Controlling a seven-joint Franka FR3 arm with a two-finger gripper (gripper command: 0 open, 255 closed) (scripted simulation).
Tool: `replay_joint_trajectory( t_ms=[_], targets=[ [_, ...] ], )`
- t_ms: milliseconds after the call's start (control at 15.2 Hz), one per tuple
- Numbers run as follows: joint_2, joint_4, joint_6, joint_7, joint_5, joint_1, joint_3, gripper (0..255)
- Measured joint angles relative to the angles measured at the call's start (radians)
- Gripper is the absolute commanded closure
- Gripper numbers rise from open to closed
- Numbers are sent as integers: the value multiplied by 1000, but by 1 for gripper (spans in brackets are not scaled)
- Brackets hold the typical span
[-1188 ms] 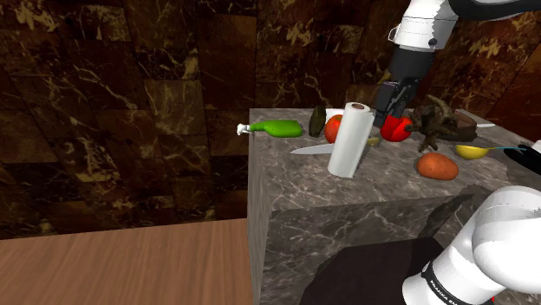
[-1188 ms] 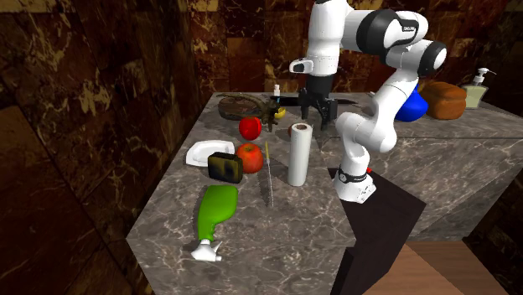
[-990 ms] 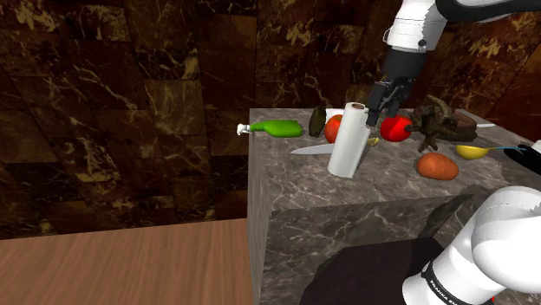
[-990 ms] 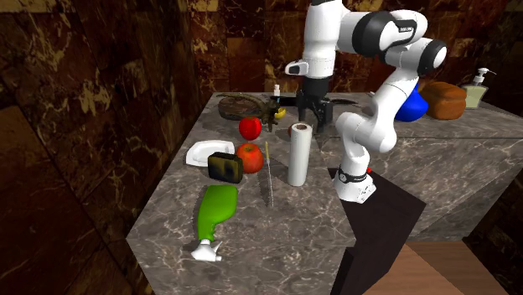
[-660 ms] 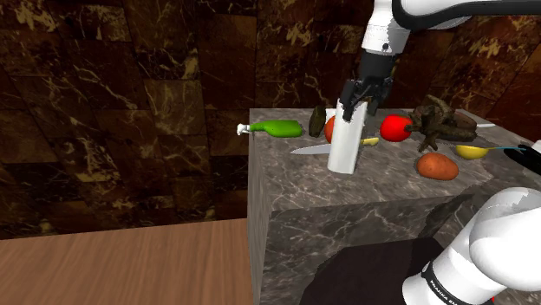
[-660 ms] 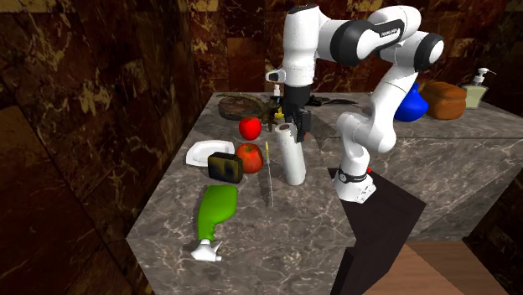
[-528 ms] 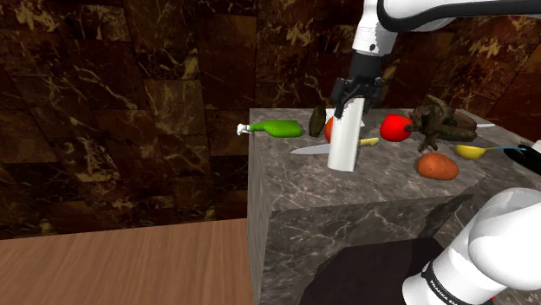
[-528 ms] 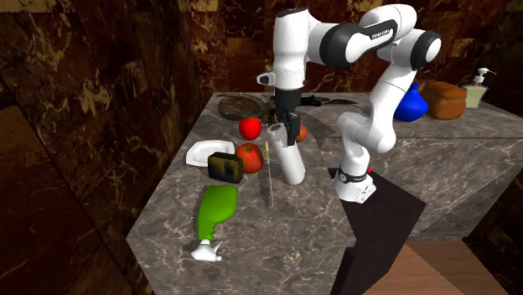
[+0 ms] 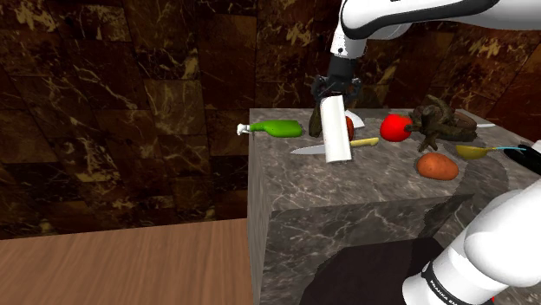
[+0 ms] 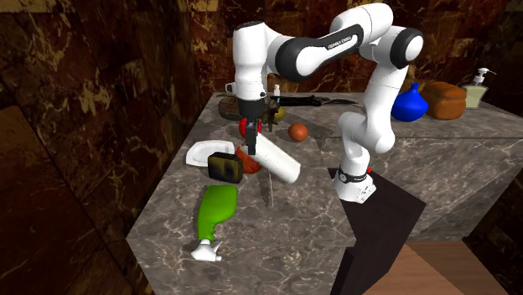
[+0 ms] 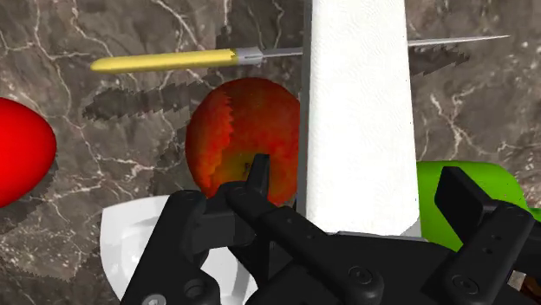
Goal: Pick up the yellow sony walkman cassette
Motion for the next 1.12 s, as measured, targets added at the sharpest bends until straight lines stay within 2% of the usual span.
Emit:
replay_joint_trajectory(
  t_ms=[462, 990, 1056, 1122],
  targets=[
    [218, 179, 47, 160, 10, -43, -29, 0],
    [250, 121, 143, 171, 13, -47, -33, 0],
    [250, 117, 148, 170, 13, -47, -34, 255],
    [248, 117, 151, 169, 12, -48, -35, 255]
  ],
)
